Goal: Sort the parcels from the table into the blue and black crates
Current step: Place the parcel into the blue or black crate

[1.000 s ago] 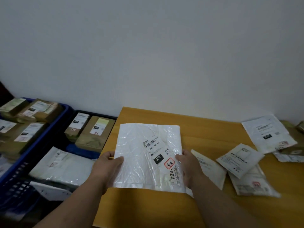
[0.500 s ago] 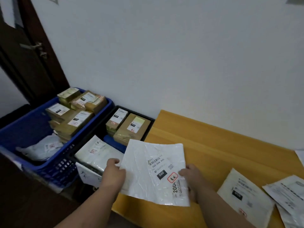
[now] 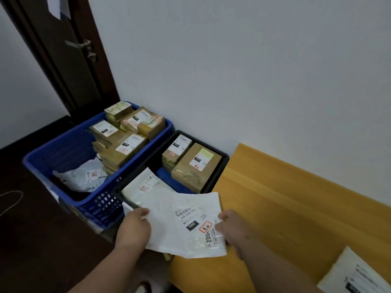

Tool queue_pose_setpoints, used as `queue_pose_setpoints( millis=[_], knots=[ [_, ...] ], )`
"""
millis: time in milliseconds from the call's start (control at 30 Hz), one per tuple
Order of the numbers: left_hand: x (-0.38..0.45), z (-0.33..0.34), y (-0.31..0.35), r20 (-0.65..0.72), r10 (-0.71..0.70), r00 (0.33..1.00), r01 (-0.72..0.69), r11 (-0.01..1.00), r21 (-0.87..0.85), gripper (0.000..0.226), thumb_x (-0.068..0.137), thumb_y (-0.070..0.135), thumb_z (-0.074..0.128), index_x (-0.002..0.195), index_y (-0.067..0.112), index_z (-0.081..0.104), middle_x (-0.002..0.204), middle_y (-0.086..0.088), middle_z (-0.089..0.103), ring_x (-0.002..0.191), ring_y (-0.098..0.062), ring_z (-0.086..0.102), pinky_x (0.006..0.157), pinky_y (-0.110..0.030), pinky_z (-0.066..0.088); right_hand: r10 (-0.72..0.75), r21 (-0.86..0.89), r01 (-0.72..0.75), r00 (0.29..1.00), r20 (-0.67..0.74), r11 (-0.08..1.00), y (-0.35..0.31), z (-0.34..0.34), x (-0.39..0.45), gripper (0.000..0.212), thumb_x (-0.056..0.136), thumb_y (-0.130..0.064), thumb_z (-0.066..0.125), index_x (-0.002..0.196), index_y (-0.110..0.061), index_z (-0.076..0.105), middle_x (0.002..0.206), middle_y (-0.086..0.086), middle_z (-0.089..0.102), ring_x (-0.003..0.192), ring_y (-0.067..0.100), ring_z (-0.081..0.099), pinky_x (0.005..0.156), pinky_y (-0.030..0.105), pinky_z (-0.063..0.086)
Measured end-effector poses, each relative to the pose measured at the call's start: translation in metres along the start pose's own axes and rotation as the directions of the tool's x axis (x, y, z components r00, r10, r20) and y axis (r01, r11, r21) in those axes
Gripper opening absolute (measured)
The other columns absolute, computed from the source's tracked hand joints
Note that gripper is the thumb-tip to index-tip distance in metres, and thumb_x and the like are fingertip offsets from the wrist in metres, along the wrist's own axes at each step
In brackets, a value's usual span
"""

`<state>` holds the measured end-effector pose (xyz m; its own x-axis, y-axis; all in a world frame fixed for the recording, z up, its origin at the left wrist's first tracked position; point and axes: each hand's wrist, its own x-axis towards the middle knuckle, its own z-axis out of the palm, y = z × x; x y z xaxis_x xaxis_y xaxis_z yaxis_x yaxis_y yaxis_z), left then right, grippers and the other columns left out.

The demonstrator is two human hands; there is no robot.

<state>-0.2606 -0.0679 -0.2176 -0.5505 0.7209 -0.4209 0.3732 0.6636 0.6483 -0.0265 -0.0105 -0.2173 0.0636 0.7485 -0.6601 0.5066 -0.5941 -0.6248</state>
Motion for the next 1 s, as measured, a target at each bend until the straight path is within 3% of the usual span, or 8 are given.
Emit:
queue_pose_setpoints(
  millis=[100, 167, 233, 300, 433, 600, 900, 1000],
  knots=[
    [0.042, -0.013, -0.009, 0.041, 0.048, 0.998, -0.050, 0.996, 0.073, 0.044, 0.095, 0.005, 0.042, 0.136, 0.014, 0.054, 0.139, -0.010, 0.050, 0.111, -0.028, 0.056, 0.098, -0.038, 0.046, 0.001, -0.061, 0.000, 1.000, 0.032, 0.998, -0.024, 0.032, 0.023, 0.037, 0.094, -0.006, 0.060, 0.128, -0.018, 0.052, 0.123, 0.008, 0.059, 0.101, 0.020, 0.065, 0.072, 0.027, 0.059],
    [0.075, -0.022, -0.012, 0.104, 0.087, 0.991, -0.103, 0.983, 0.154, 0.046, 0.097, 0.006, 0.043, 0.142, 0.011, 0.048, 0.149, -0.010, 0.038, 0.127, -0.029, 0.047, 0.109, -0.038, 0.037, 0.022, -0.092, -0.016, 0.998, 0.060, 0.996, -0.038, 0.057, 0.041, 0.041, 0.093, -0.004, 0.061, 0.130, -0.018, 0.050, 0.128, 0.009, 0.056, 0.108, 0.022, 0.062, 0.081, 0.030, 0.059],
    [0.111, -0.032, -0.017, 0.177, 0.121, 0.977, -0.166, 0.950, 0.264, 0.048, 0.099, 0.010, 0.043, 0.147, 0.010, 0.041, 0.155, -0.010, 0.029, 0.139, -0.027, 0.034, 0.115, -0.034, 0.027, 0.041, -0.104, -0.034, 0.997, 0.072, 0.994, -0.053, 0.086, 0.058, 0.043, 0.092, -0.003, 0.059, 0.131, -0.019, 0.050, 0.129, 0.009, 0.056, 0.106, 0.021, 0.060, 0.076, 0.026, 0.057],
    [0.145, -0.044, -0.025, 0.238, 0.154, 0.959, -0.234, 0.904, 0.358, 0.050, 0.100, 0.013, 0.043, 0.149, 0.009, 0.036, 0.157, -0.011, 0.025, 0.142, -0.027, 0.029, 0.116, -0.031, 0.023, 0.053, -0.098, -0.047, 0.997, 0.062, 0.994, -0.067, 0.117, 0.075, 0.045, 0.088, 0.001, 0.056, 0.129, -0.016, 0.052, 0.130, 0.010, 0.055, 0.105, 0.021, 0.057, 0.070, 0.022, 0.050],
    [0.200, -0.066, -0.034, 0.324, 0.158, 0.933, -0.290, 0.861, 0.417, 0.052, 0.100, 0.014, 0.043, 0.150, 0.008, 0.033, 0.158, -0.010, 0.023, 0.141, -0.027, 0.031, 0.116, -0.030, 0.023, 0.118, -0.095, -0.110, 0.989, 0.085, 0.989, -0.094, 0.171, 0.095, 0.047, 0.087, 0.004, 0.054, 0.130, -0.013, 0.052, 0.133, 0.011, 0.052, 0.119, 0.025, 0.056, 0.092, 0.027, 0.050],
    [0.239, -0.061, -0.037, 0.437, 0.168, 0.883, -0.359, 0.842, 0.402, 0.053, 0.101, 0.015, 0.043, 0.152, 0.009, 0.029, 0.159, -0.010, 0.021, 0.141, -0.028, 0.029, 0.117, -0.033, 0.024, 0.235, -0.063, -0.233, 0.972, 0.018, 0.970, -0.094, 0.191, 0.114, 0.049, 0.088, 0.003, 0.052, 0.134, -0.014, 0.052, 0.138, 0.015, 0.049, 0.122, 0.029, 0.055, 0.100, 0.035, 0.051],
    [0.267, -0.041, -0.024, 0.595, 0.138, 0.792, -0.534, 0.631, 0.564, 0.066, 0.101, 0.032, 0.041, 0.156, 0.018, 0.009, 0.163, -0.001, -0.006, 0.143, -0.031, 0.017, 0.115, -0.039, 0.026, 0.290, -0.038, -0.294, 0.952, -0.095, 0.955, -0.078, 0.196, 0.141, 0.047, 0.092, 0.001, 0.052, 0.135, -0.015, 0.051, 0.136, 0.015, 0.053, 0.120, 0.029, 0.057, 0.098, 0.040, 0.053],
    [0.275, -0.033, -0.023, 0.613, 0.082, 0.786, -0.544, 0.565, 0.621, 0.072, 0.100, 0.039, 0.042, 0.156, 0.020, 0.003, 0.162, 0.000, -0.018, 0.146, -0.031, 0.007, 0.116, -0.045, 0.022, 0.251, -0.068, -0.262, 0.958, -0.138, 0.963, -0.068, 0.201, 0.153, 0.046, 0.093, -0.001, 0.050, 0.137, -0.015, 0.051, 0.138, 0.016, 0.051, 0.121, 0.030, 0.056, 0.097, 0.033, 0.050]
  ],
)
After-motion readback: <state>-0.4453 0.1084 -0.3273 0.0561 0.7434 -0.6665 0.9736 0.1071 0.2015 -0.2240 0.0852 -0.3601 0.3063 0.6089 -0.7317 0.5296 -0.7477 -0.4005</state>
